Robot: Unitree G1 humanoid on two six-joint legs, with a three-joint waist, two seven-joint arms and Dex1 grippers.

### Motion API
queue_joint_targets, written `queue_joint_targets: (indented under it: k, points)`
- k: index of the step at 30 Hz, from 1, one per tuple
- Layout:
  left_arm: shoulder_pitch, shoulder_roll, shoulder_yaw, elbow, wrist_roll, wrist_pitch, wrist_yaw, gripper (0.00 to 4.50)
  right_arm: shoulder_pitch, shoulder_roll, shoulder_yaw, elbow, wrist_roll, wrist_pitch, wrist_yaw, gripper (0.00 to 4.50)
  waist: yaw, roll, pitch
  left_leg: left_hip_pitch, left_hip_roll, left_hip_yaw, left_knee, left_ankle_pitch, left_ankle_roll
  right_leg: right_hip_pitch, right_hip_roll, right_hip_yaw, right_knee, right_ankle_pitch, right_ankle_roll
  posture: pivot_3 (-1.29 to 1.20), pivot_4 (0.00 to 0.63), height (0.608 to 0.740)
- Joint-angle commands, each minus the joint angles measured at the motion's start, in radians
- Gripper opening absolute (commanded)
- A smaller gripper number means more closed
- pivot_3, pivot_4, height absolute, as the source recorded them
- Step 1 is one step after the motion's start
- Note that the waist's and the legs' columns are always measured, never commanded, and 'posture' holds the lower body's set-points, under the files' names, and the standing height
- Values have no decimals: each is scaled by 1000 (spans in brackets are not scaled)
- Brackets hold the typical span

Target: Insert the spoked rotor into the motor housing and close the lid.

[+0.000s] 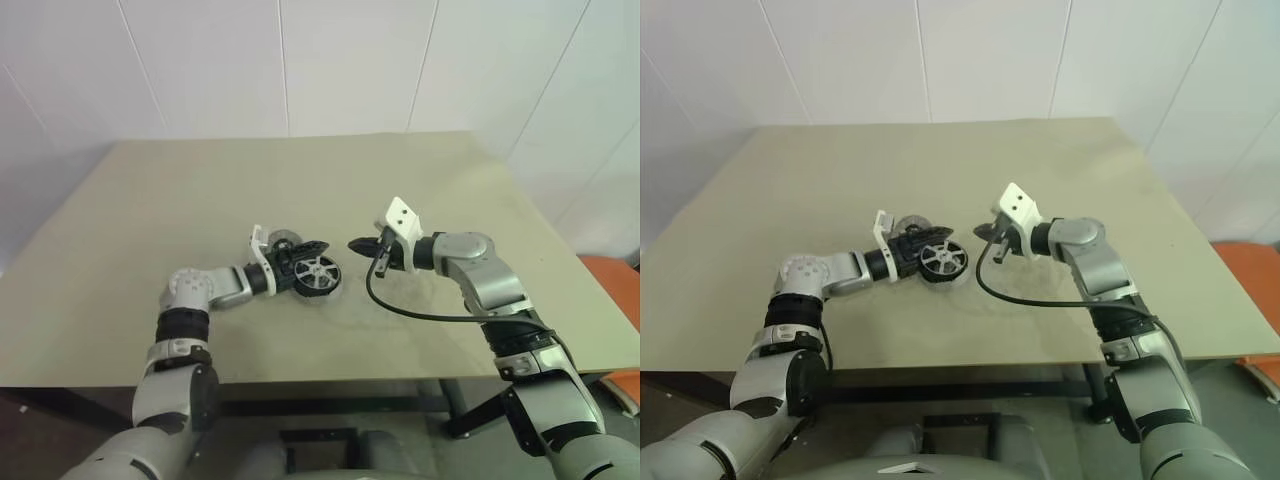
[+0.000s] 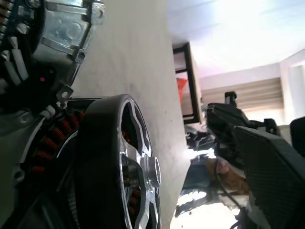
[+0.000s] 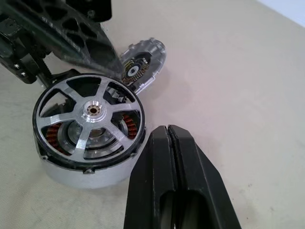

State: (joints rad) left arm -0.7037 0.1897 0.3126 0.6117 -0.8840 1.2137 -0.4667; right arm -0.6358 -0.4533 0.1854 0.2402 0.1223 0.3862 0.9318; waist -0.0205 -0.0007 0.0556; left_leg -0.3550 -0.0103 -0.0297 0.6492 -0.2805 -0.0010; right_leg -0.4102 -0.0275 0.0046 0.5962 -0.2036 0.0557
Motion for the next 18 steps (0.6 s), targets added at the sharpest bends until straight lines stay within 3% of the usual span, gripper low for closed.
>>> queue_joint_targets:
  k: [1, 10, 18]
  points:
    - [-18, 53, -73, -60, 59, -1, -64, 4472, -30, 4, -14, -9, 6, -18, -3, 0, -2, 0, 0, 0, 0, 0, 0, 0, 0, -1, 0, 1, 0, 0, 0, 0, 0, 740]
    - [-56, 192, -294, -25, 244, -138, -336, 4472, -36, 9, -10, 6, 4, -25, -1, 0, -5, 0, 0, 0, 1, 1, -1, 0, 0, -2, 1, 3, 2, 0, 0, 0, 0, 740]
    - [-58, 177, -288, 30, 287, -173, -420, 4472, -36, 12, -9, 12, 5, -28, -2, 0, 0, 0, 0, 0, 1, 2, -1, 0, 0, -3, 1, 4, 1, 0, 0, 0, 0, 740]
